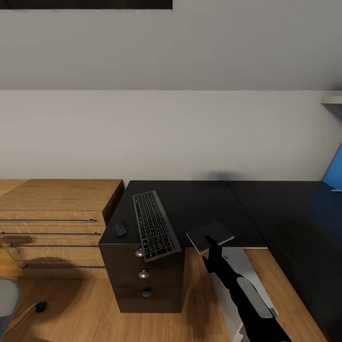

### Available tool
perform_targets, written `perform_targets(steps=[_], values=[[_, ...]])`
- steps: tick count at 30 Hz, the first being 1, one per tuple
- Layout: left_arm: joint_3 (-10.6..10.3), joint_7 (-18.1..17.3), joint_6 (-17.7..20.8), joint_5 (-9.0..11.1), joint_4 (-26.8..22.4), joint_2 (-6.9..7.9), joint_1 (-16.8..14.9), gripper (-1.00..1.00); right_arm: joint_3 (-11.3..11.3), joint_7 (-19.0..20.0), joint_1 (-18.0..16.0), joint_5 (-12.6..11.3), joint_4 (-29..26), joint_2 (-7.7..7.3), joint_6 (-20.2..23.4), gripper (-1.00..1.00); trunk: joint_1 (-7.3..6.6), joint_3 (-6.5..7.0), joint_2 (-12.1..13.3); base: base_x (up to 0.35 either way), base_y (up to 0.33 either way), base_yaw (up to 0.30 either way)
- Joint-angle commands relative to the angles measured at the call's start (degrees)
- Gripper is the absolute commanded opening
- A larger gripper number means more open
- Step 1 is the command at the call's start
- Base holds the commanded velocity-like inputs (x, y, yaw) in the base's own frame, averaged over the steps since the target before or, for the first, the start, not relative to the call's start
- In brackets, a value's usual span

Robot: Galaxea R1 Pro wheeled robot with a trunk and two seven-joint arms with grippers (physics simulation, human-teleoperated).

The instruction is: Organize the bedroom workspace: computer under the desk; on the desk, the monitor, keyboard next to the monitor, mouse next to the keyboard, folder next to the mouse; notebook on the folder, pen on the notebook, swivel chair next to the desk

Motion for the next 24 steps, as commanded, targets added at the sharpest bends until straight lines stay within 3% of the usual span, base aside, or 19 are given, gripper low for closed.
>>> perform_targets(steps=[1, 15, 24], values=[[-0.08, 0.21, 0.03, 0.51, -0.09, 0.03, 0.02, 1.0, 0.0, 0.13, -0.03, -0.36, 0.04, 0.0, 0.1, 1.0, 0.0, -0.04, -0.02, 0.0, 0.0, 0.0], [-0.08, 0.11, 0.01, 0.51, -0.09, 0.03, 0.02, 1.0, -0.02, 0.17, -0.03, -0.36, 0.04, 0.0, 0.1, 1.0, 0.0, -0.04, -0.02, -0.012, 0.0, 0.0], [-0.08, 0.15, 0.01, 0.48, -0.03, 0.03, 0.02, 1.0, -0.02, 0.21, -0.03, -0.36, 0.04, 0.0, 0.07, 1.0, 0.0, -0.04, -0.02, -0.26, 0.0, 0.0]])
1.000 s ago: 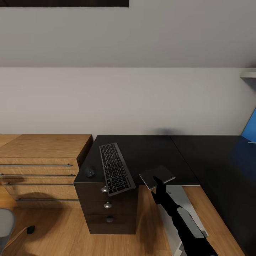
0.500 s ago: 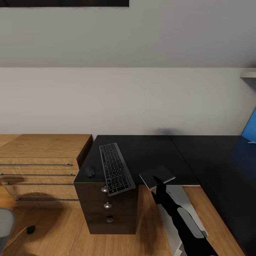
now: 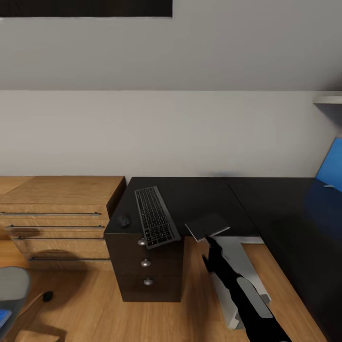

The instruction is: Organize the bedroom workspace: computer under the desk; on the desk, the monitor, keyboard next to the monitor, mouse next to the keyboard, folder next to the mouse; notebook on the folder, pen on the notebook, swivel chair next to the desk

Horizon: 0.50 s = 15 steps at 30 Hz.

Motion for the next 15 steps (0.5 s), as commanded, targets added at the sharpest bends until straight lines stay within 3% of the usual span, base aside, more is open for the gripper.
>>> perform_targets(steps=[1, 15], values=[[-0.08, 0.22, 0.03, 0.52, -0.1, 0.03, 0.02, 1.0, 0.01, 0.13, -0.03, -0.36, 0.04, 0.0, 0.09, 1.0, -0.03, -0.04, -0.03, -0.316, 0.0, 0.0], [-0.04, 0.24, 0.19, 0.51, -0.07, 0.09, 0.02, 1.0, 0.09, 0.31, -0.03, -0.29, 0.56, 0.08, -0.03, 1.0, -0.03, -0.04, -0.03, -0.324, 0.0, 0.0]])
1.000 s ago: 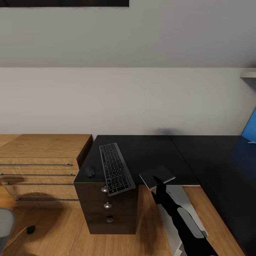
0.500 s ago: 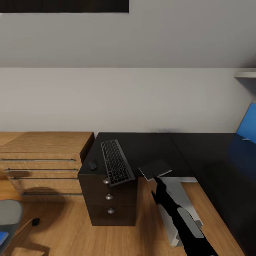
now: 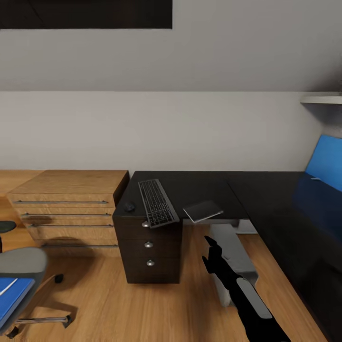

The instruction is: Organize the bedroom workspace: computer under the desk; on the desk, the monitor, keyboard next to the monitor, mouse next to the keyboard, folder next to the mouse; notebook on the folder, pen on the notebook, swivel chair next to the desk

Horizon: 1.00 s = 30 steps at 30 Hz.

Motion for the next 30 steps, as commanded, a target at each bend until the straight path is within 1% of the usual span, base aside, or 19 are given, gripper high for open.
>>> perform_targets(steps=[1, 7, 10, 12, 13, 14, 15, 16, 17, 18, 20, 21, 23, 25, 26, 28, 29, 30], values=[[-0.09, 0.23, 0.05, 0.52, -0.09, 0.01, 0.02, 1.0, 0.01, 0.17, -0.03, -0.37, 0.17, 0.01, 0.1, 1.0, -0.03, -0.04, -0.03, -0.277, 0.0, 0.0], [-0.14, 0.29, 0.07, 0.58, -0.06, -0.02, 0.02, 1.0, 0.13, 0.35, -0.03, 0.18, 1.05, 0.0, 0.11, 1.0, -0.03, -0.04, -0.03, -0.152, 0.0, 0.0], [-0.16, 0.24, 0.07, 0.6, -0.08, -0.03, 0.02, 1.0, 1.05, 0.38, -0.03, 2.37, 2.85, 0.05, 0.1, 1.0, -0.03, -0.04, -0.03, -0.04, 0.0, 0.0], [-0.21, 0.23, 0.07, 0.6, -0.08, -0.03, 0.02, 1.0, 1.84, 0.39, -0.03, 4.31, 4.05, 0.07, 0.1, 1.0, -0.03, -0.04, -0.03, -0.022, 0.0, 0.0], [-0.23, 0.23, 0.07, 0.6, -0.06, -0.03, 0.02, 1.0, 2.23, 0.39, -0.03, 5.45, 4.62, 0.06, 0.1, 1.0, -0.25, 0.14, 0.37, -0.016, 0.0, 0.0], [-0.3, 0.22, 0.09, 0.6, -0.04, -0.03, 0.02, 1.0, 3.2, 0.44, -0.03, 10.8, 6.48, 0.06, 0.08, 1.0, -0.47, 0.32, 0.78, -0.007, 0.0, 0.0], [-0.33, 0.22, 0.1, 0.6, -0.03, -0.03, 0.02, 1.0, 3.34, 0.43, -0.03, 12.24, 6.9, 0.09, 0.06, 1.0, -0.69, 0.5, 1.18, -0.005, 0.0, 0.0], [-0.38, 0.22, 0.17, 0.59, 0.05, -0.03, 0.02, 1.0, 3.53, 0.44, -0.03, 15.21, 7.9, 0.12, 0.04, 1.0, -0.91, 0.68, 1.58, -0.003, 0.0, 0.0], [-0.4, 0.22, 0.22, 0.57, 0.11, -0.05, 0.02, 1.0, 3.62, 0.43, -0.03, 16.72, 8.54, 0.14, 0.03, 1.0, -1.13, 0.86, 1.98, -0.003, 0.0, 0.0], [-0.48, 0.2, 0.36, 0.55, 0.46, -0.08, 0.02, 1.0, 3.87, 0.39, -0.03, 21.52, 11.22, 0.22, -0.22, 1.0, -1.35, 1.04, 2.38, -0.001, 0.0, 0.0], [-0.54, 0.24, 0.42, 0.5, 0.76, -0.1, 0.02, 1.0, 4.02, 0.38, -0.03, 25.02, 13.42, 0.26, -0.93, 1.0, -1.79, 1.4, 3.18, -0.001, 0.0, 0.0], [-0.58, 0.26, 0.48, 0.48, 0.99, -0.11, 0.02, 1.0, 4.17, 0.34, -0.03, 28.64, 15.83, 0.31, -2.35, 1.0, -2.01, 1.57, 3.58, 0.0, 0.0, 0.0], [-0.6, 0.32, 0.52, 0.49, 1.21, -0.11, 0.02, 1.0, 4.29, 0.3, -0.03, 32.34, 18.58, 0.45, -4.85, 1.0, -2.45, 1.93, 4.39, 0.0, 0.0, 0.0], [-0.62, 0.41, 0.58, 0.5, 1.36, -0.12, 0.02, 1.0, 4.4, 0.27, -0.03, 36.07, 21.64, 0.72, -8.48, 1.0, -2.89, 2.29, 5.19, 0.0, 0.0, 0.0], [-0.63, 0.48, 0.64, 0.51, 1.57, -0.12, 0.02, 1.0, 4.46, 0.26, -0.03, 39.66, 24.88, 1.15, -13.21, 1.0, -3.11, 2.47, 5.59, 0.0, 0.0, 0.0], [-0.64, 0.55, 0.7, 0.5, 1.9, -0.12, 0.02, 1.0, 4.48, 0.25, -0.03, 42.98, 28.11, 1.71, -18.75, 1.0, -3.55, 2.83, 6.39, 0.0, 0.0, 0.0], [-0.64, 0.54, 0.78, 0.5, 2.35, -0.22, 0.02, 1.0, 4.52, 0.22, -0.03, 45.94, 31.31, 2.29, -24.82, 1.0, -3.77, 3.01, 6.79, 0.0, 0.0, 0.0], [-0.64, 0.54, 0.81, 0.51, 2.63, -0.32, 0.02, 1.0, 4.53, 0.21, -0.03, 47.26, 32.89, 2.54, -27.9, 1.0, -3.99, 3.19, 7.19, 0.0, 0.0, 0.0]])
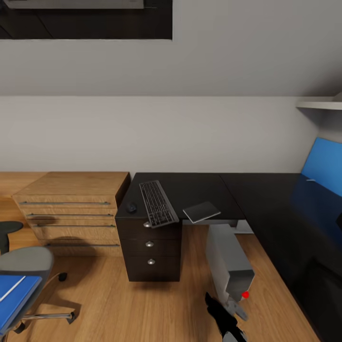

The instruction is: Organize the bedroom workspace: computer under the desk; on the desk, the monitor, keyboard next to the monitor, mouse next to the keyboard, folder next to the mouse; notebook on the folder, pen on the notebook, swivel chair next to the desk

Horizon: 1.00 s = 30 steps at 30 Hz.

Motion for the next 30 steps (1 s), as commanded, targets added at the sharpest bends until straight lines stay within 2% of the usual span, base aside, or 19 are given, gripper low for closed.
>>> perform_targets(steps=[1, 2, 3, 6, 8, 14, 19, 26, 30], values=[[-0.08, 0.22, 0.15, 0.51, 0.27, -0.11, 0.03, 1.0, 0.36, 0.2, -0.06, 0.67, 1.71, 0.21, -3.5, 1.0, -0.23, 0.14, 0.39, 0.0, 0.0, 0.0], [-0.09, 0.26, 0.19, 0.51, 1.28, -0.51, 0.03, 1.0, 0.38, 0.18, -0.06, 2.79, 4.65, 0.52, -9.17, 1.0, -0.45, 0.32, 0.79, 0.0, 0.0, 0.0], [-0.11, 0.24, 0.2, 0.51, 1.91, -0.75, 0.04, 1.0, 0.37, 0.19, -0.06, 3.71, 5.99, 0.63, -11.7, 1.0, -0.67, 0.5, 1.19, 0.0, 0.0, 0.0], [-0.14, 0.12, 0.21, 0.51, 5.29, -1.49, 0.04, 1.0, 0.25, 0.17, -0.06, 6.3, 10.16, 0.8, -19.12, 1.0, -1.32, 1.04, 2.39, 0.0, 0.0, 0.0], [-0.15, 0.05, 0.21, 0.5, 7.45, -1.7, -0.25, 1.0, 0.16, 0.11, -0.06, 6.92, 11.56, 0.72, -21.07, 1.0, -1.76, 1.4, 3.2, 0.0, 0.0, 0.0], [-0.16, -0.2, 0.18, 0.44, 14.36, -2.05, -3.41, 1.0, -0.01, 0.05, -0.06, 7.73, 14.46, -0.23, -23.72, 1.0, -3.08, 2.48, 5.6, 0.0, 0.0, 0.0], [-0.17, -0.26, 0.04, 0.43, 18.99, -2.05, -5.68, 1.0, 0.09, 0.33, -0.06, 8.14, 15.81, -0.26, -24.55, 1.0, -4.18, 3.38, 7.61, 0.0, 0.0, 0.0], [-0.03, -0.25, -0.38, 0.43, 20.83, -1.93, -6.76, 1.0, 0.22, 0.63, -0.06, 8.66, 16.77, -0.2, -24.96, 1.0, -5.72, 4.63, 10.42, 0.0, 0.0, 0.0], [-0.1, -0.21, -0.17, 0.37, 20.97, -2.2, -6.91, 1.0, 2.85, 0.65, -0.06, 9.0, 16.88, -0.18, -25.0, 1.0, -6.6, 5.35, 12.02, 0.0, 0.0, 0.0]])
